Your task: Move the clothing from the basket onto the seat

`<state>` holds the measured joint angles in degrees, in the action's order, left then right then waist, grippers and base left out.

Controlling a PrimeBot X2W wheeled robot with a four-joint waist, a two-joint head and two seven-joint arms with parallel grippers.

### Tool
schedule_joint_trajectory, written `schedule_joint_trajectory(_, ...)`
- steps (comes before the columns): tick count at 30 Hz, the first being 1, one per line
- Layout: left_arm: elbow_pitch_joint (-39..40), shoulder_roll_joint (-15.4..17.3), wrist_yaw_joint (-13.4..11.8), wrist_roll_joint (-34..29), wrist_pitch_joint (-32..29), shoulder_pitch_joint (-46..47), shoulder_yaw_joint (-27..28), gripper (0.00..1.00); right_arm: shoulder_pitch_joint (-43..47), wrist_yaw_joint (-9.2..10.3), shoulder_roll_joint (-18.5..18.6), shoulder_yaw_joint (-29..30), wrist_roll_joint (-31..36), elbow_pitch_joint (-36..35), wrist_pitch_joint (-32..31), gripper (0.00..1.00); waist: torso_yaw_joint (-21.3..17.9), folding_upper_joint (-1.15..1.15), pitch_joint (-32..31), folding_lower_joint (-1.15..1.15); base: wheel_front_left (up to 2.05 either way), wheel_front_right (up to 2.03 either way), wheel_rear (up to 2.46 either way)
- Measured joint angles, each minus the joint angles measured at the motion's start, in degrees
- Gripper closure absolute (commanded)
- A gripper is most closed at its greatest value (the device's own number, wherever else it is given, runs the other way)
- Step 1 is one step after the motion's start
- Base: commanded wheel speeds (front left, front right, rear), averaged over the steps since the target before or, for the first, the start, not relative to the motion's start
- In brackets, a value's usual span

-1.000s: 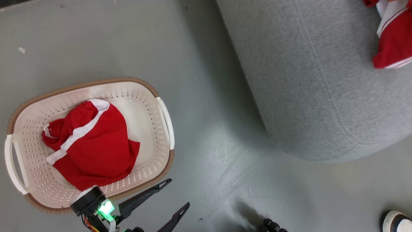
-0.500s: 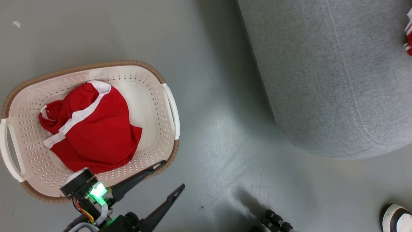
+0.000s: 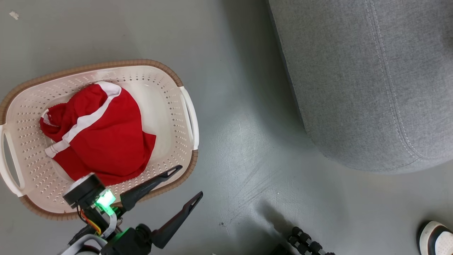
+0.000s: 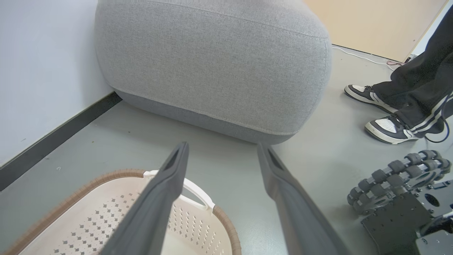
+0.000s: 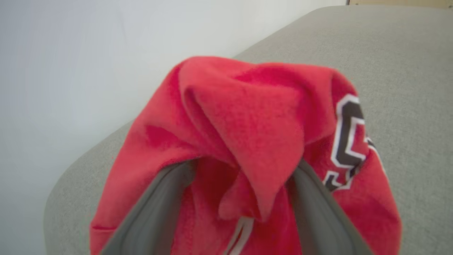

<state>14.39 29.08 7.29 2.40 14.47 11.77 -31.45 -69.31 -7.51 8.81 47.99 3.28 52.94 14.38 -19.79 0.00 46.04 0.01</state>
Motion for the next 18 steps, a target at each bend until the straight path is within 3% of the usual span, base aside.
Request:
schedule_joint_trajectory(9,-0.1,-0.6,0.0,0.0,0.0,3.1,-1.4,0.0,-0.5,0.0,-3.5,4.9,1.8,-4.3,0.0,0.0,-0.1,0.0,-0.9,0.0,0.0,0.0,0.0)
schedule_joint_trajectory(18,-0.3,-3.9,0.0,0.0,0.2,7.8,-4.0,0.0,0.1,0.0,-4.9,5.2,5.1,-6.9,0.1,0.0,-0.2,0.0,-2.7,0.0,0.0,0.0,0.0)
